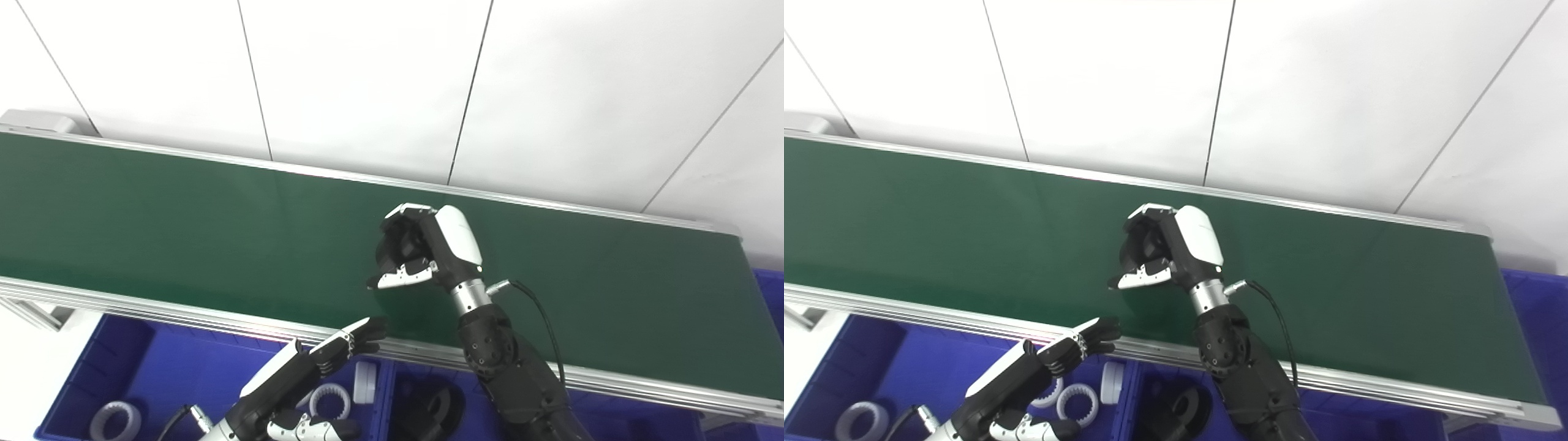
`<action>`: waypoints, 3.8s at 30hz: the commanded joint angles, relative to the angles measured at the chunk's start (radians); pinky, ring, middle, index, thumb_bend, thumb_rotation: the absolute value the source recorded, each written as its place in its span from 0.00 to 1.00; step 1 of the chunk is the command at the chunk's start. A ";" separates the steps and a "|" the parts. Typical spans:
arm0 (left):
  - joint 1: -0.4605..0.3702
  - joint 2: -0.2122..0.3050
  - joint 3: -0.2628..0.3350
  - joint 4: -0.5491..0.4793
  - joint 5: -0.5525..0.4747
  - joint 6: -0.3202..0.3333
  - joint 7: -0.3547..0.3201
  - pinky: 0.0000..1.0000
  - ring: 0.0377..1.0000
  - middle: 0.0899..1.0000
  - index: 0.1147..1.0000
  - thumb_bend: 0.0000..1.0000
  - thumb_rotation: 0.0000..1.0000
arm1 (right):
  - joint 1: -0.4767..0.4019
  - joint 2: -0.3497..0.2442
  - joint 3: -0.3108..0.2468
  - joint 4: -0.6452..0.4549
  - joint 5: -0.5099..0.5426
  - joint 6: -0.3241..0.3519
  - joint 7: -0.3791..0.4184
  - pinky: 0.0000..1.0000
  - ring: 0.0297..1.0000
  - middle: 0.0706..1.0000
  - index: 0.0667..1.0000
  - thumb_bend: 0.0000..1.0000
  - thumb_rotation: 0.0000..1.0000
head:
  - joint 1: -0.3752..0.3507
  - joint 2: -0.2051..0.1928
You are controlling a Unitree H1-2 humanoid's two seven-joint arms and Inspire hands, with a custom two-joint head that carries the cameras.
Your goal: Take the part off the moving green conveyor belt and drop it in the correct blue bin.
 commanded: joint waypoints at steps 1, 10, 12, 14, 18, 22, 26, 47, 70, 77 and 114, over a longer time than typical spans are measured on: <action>-0.008 0.015 0.002 -0.032 -0.024 -0.017 -0.003 0.92 0.95 0.97 0.95 0.46 0.51 | 0.004 0.014 -0.016 -0.091 0.029 -0.045 0.009 0.37 0.44 0.49 0.43 0.49 0.00 | -0.006 -0.001; -0.018 0.022 0.005 -0.015 -0.032 -0.030 -0.006 0.93 0.96 0.97 0.96 0.43 0.53 | 0.181 -0.002 -0.051 -0.381 0.085 0.019 0.111 0.34 0.45 0.50 0.43 0.49 0.00 | -0.035 0.009; -0.020 0.025 0.007 -0.013 -0.033 -0.029 -0.006 0.93 0.96 0.97 0.96 0.42 0.54 | 0.230 -0.009 -0.057 -0.436 0.101 0.020 0.133 0.34 0.44 0.50 0.43 0.49 0.00 | -0.050 0.012; -0.024 0.028 0.010 -0.009 -0.035 -0.028 -0.007 0.93 0.97 0.98 0.96 0.42 0.56 | 0.290 -0.023 -0.061 -0.490 0.109 0.015 0.152 0.35 0.44 0.50 0.41 0.49 0.00 | -0.060 0.007; -0.034 0.031 0.014 0.009 -0.065 -0.029 -0.015 0.93 0.96 0.97 0.96 0.42 0.55 | 0.390 -0.043 -0.069 -0.581 0.110 0.037 0.184 0.36 0.44 0.50 0.40 0.49 0.00 | -0.082 0.008; -0.055 0.031 0.018 0.023 -0.097 -0.022 -0.023 0.93 0.95 0.97 0.95 0.40 0.50 | 0.523 -0.078 -0.076 -0.687 0.134 0.042 0.220 0.36 0.46 0.45 0.43 0.50 0.00 | -0.112 0.045; -0.069 0.041 0.026 0.010 -0.096 0.001 -0.023 0.93 0.96 0.97 0.95 0.39 0.51 | 0.613 -0.100 -0.082 -0.767 0.175 0.059 0.261 0.36 0.45 0.49 0.43 0.49 0.00 | -0.156 0.119; -0.141 0.073 0.080 -0.107 -0.191 0.199 -0.041 0.92 0.96 0.97 0.94 0.42 0.46 | 0.708 -0.193 -0.127 -0.912 0.085 0.176 0.383 0.36 0.43 0.49 0.43 0.50 0.00 | -0.229 0.285; -0.129 0.064 0.091 -0.152 -0.184 0.215 -0.036 0.94 0.96 0.97 0.94 0.42 0.49 | 0.610 -0.249 -0.059 -0.725 -0.090 0.291 0.505 0.61 0.67 0.67 0.64 0.75 0.28 | -0.209 0.281; -0.132 0.063 0.094 -0.139 -0.175 0.211 -0.038 0.94 0.96 0.97 0.94 0.42 0.49 | 0.607 -0.251 -0.053 -0.742 -0.075 0.291 0.518 0.64 0.70 0.70 0.72 0.77 0.44 | -0.212 0.279; -0.041 0.071 0.077 0.025 -0.088 0.006 -0.091 0.92 0.95 0.96 0.95 0.40 0.47 | 0.862 -0.165 -0.081 -1.053 0.194 0.123 0.412 0.97 1.00 1.00 0.98 0.46 1.00 | -0.411 0.136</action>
